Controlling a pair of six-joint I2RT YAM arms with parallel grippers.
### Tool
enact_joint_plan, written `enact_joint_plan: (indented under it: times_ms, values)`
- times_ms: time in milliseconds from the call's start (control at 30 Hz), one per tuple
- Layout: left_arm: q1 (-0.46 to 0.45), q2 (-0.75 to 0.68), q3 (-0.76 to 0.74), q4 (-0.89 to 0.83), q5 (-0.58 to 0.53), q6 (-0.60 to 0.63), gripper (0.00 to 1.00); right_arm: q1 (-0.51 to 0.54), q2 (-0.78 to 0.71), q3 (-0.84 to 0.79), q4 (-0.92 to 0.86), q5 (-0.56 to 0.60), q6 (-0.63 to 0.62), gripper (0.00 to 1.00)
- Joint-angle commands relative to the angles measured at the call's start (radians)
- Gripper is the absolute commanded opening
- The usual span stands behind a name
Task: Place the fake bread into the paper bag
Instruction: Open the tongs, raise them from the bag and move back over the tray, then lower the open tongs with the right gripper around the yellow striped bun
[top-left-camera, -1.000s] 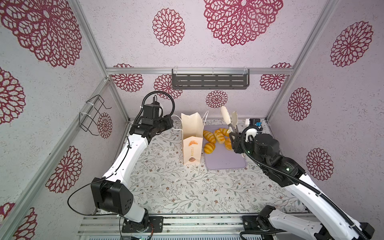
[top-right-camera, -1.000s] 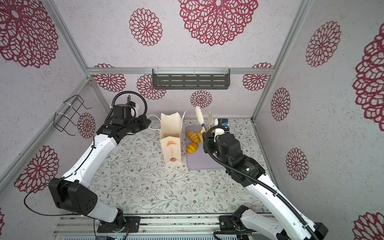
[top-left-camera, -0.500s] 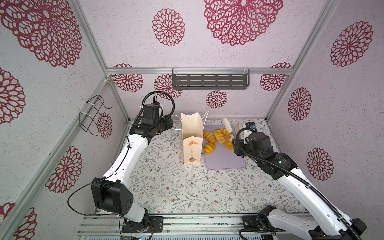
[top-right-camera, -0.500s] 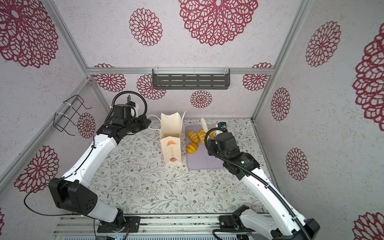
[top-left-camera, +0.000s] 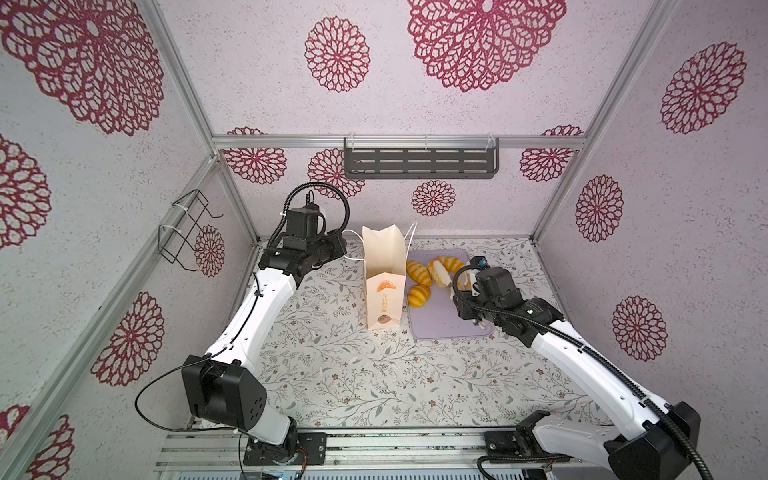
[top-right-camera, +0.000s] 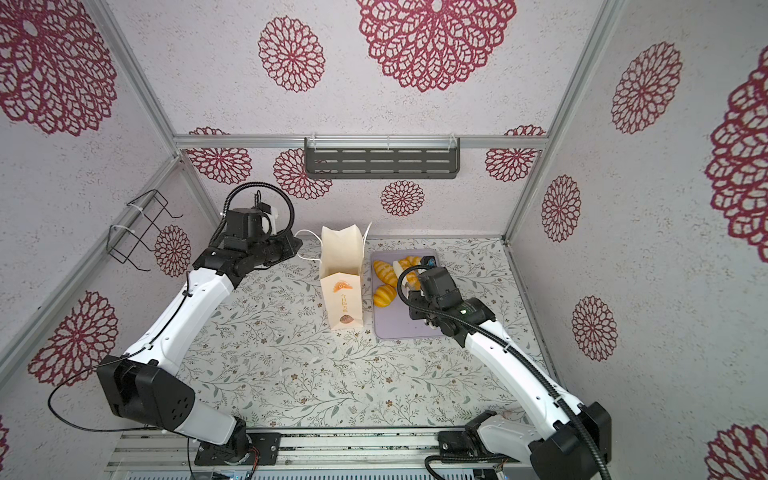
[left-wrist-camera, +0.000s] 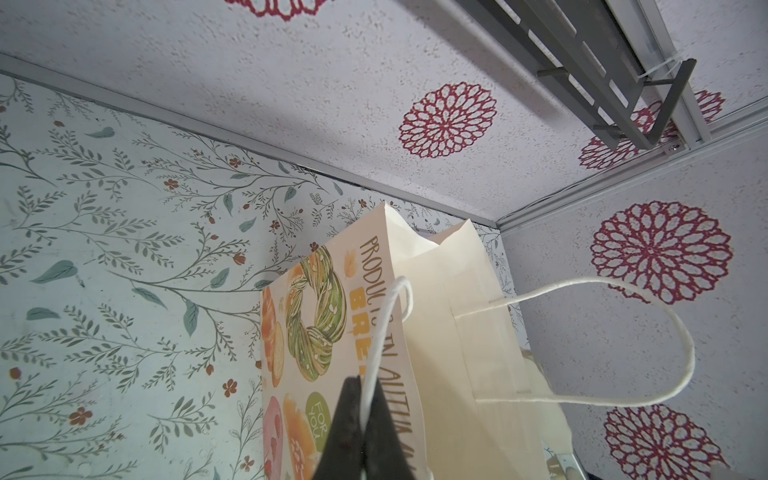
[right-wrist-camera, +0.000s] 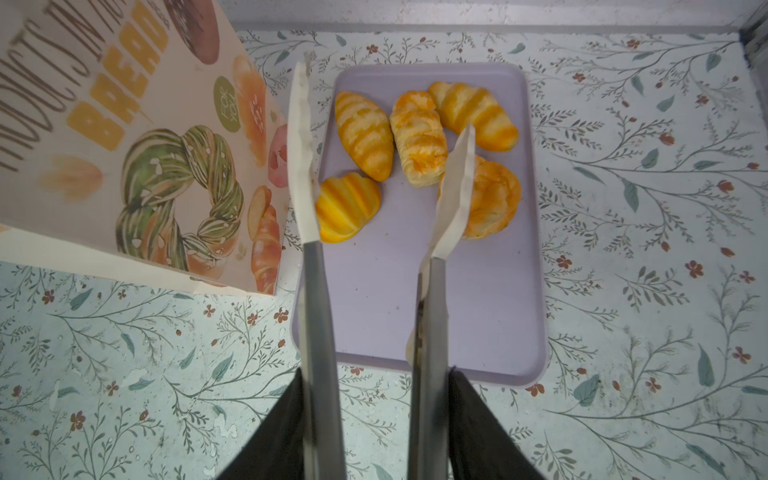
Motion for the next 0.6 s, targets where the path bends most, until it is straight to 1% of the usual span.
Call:
enact_joint_plan:
  times_ms: [0, 100, 233, 567]
  values:
    - [-0.003, -0.006, 0.003, 0.001, -0.004, 0.012, 0.0, -0.006, 0.02, 0.001, 0.073, -0.053, 0.047, 0.52]
    - [-0.002, -0.005, 0.003, 0.001, -0.005, 0.013, 0.0, -0.005, 0.057, -0.014, 0.101, -0.1, 0.078, 0.52]
    - [-0.005, -0.003, 0.001, 0.0, -0.003, 0.012, 0.0, -0.004, 0.118, -0.008, 0.109, -0.133, 0.102, 0.52]
    - [-0.005, -0.005, 0.003, 0.001, 0.001, 0.009, 0.0, -0.003, 0.213, 0.028, 0.108, -0.128, 0.16, 0.51]
